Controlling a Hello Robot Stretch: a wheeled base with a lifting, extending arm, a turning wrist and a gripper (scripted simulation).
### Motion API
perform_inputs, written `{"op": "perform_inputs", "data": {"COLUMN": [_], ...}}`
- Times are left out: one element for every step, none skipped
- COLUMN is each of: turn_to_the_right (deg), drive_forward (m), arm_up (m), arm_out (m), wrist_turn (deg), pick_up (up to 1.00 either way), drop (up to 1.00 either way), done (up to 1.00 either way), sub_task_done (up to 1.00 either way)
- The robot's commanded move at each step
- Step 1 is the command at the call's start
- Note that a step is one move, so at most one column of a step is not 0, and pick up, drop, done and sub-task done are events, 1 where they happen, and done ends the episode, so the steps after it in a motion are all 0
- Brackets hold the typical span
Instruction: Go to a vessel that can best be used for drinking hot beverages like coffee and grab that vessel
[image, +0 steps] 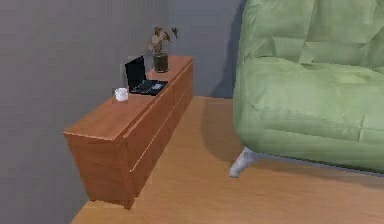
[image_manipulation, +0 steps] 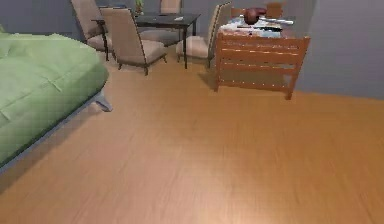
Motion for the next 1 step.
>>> {"op": "perform_inputs", "data": {"turn_to_the_right": [0.0], "drive_forward": [0.95], "arm_up": [0.0], "arm_out": [0.0], "wrist_turn": [0.0], "pick_up": [0.0], "drop": [0.0], "done": [0.0], "sub_task_done": [0.0]}}
